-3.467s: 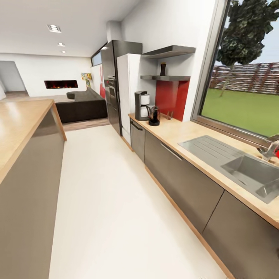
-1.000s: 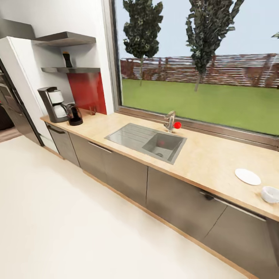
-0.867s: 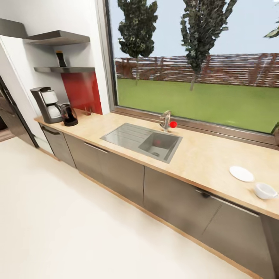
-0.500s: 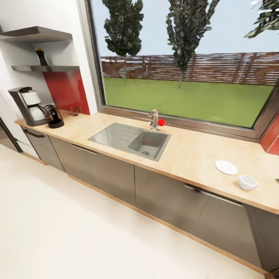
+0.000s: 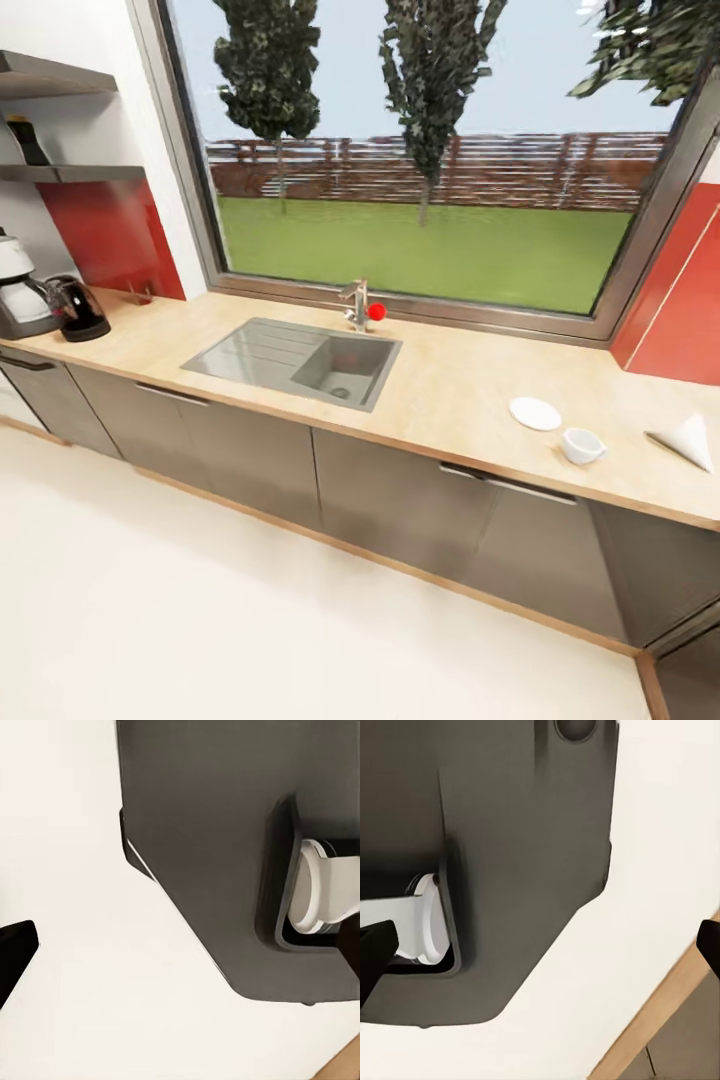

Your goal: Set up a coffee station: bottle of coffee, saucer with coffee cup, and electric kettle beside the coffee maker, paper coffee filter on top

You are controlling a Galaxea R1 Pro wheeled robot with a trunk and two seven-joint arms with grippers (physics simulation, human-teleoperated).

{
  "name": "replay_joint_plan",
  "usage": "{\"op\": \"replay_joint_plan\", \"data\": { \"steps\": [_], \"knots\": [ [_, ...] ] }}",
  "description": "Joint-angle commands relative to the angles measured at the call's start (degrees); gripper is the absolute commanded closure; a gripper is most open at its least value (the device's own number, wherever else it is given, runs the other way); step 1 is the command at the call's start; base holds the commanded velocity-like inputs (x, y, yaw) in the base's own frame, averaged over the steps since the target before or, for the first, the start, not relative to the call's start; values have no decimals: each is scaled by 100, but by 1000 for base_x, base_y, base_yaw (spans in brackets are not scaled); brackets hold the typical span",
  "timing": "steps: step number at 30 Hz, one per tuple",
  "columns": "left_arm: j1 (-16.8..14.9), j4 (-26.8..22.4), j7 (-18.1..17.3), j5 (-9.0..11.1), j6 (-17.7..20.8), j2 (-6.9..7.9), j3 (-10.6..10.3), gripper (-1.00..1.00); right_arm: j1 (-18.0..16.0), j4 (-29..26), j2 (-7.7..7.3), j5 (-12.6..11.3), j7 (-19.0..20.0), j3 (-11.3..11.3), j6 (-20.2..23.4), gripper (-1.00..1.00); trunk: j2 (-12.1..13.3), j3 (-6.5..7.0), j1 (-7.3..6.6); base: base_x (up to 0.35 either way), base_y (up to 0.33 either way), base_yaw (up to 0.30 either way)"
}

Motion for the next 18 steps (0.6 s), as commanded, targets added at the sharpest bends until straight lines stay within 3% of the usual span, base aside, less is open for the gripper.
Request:
{"op": "replay_joint_plan", "data": {
  "steps": [1,13,14,18],
  "knots": [
    [-1,-1,-6,3,-15,-1,-1,-100,-4,3,3,0,4,3,-9,-100,-10,-14,3,0,0,-256],
    [-53,-8,-15,-55,-13,20,-46,-100,-4,-253,16,-1,20,-10,-3,-100,-10,-66,3,0,0,-241],
    [-53,-15,-12,-40,-31,355,-33,-100,-4,-408,-78,-12,8,-34,-8,-100,-10,-72,3,0,0,-206],
    [-86,-107,-18,-41,-27,425,-37,-100,-4,-780,-102,-22,-4,-45,1,-100,-10,-95,3,0,0,-207]
  ]
}}
